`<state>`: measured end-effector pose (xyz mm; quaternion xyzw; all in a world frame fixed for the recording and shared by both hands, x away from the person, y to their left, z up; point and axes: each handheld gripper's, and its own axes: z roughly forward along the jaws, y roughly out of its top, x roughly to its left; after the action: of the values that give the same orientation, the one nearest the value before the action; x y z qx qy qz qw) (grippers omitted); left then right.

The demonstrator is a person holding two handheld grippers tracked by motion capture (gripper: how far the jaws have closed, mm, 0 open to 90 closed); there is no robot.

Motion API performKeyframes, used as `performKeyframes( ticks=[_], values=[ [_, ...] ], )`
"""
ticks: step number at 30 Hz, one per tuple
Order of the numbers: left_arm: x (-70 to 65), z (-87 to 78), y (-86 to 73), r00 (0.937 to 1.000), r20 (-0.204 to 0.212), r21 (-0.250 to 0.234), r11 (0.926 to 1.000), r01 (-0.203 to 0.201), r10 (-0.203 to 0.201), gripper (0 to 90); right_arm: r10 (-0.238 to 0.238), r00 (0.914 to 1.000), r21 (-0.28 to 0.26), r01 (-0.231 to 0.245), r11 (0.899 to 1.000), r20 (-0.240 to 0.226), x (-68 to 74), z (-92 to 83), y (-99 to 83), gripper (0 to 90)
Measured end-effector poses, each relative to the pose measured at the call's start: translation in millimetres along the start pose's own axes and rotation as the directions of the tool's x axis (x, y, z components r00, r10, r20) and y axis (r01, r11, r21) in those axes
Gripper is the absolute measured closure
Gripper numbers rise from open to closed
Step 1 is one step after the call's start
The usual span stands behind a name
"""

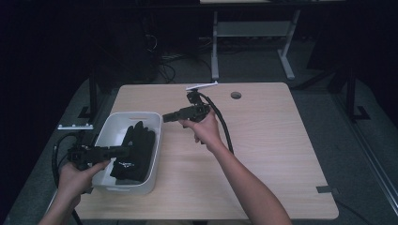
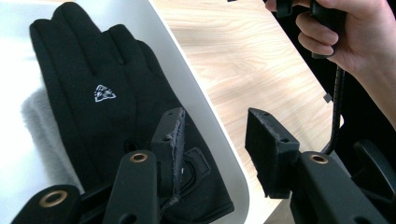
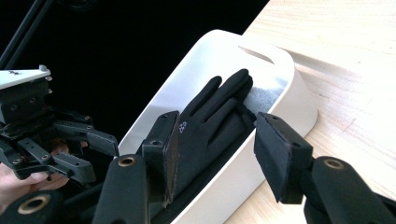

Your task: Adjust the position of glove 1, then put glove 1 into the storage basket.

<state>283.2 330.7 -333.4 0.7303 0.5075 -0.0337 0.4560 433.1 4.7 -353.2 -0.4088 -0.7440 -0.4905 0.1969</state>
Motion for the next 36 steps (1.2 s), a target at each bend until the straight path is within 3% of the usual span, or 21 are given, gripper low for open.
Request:
performKeyframes(
  ticks=[7, 12, 24, 36],
  values=[
    [-6.5, 3.4, 5.8, 0.9999, 0.011, -0.007, 1.0000, -0.001, 0.001, 53.5, 0.006, 1.0000, -0.008, -0.006, 1.000, -0.003, -2.5, -8.4, -2.4, 48.9],
    [-13.3, 8.0, 9.4, 0.9996, 0.010, 0.003, 0.9997, -0.025, 0.025, 51.3, 0.003, 1.0000, -0.016, -0.003, 1.000, 0.000, -3.4, -14.6, -2.9, 48.6],
    [-23.4, 20.4, 15.0, 0.9985, 0.023, 0.027, 0.9984, -0.050, 0.049, 49.8, 0.022, 0.9996, -0.042, -0.022, 0.999, 0.016, -9.5, -36.8, -9.6, 48.3],
    [-29.0, 26.3, 19.5, 0.9974, 0.026, 0.032, 0.9972, -0.068, 0.067, 49.9, 0.023, 0.9993, -0.043, -0.021, 0.999, 0.029, -12.4, -46.0, -11.3, 48.2]
  ],
)
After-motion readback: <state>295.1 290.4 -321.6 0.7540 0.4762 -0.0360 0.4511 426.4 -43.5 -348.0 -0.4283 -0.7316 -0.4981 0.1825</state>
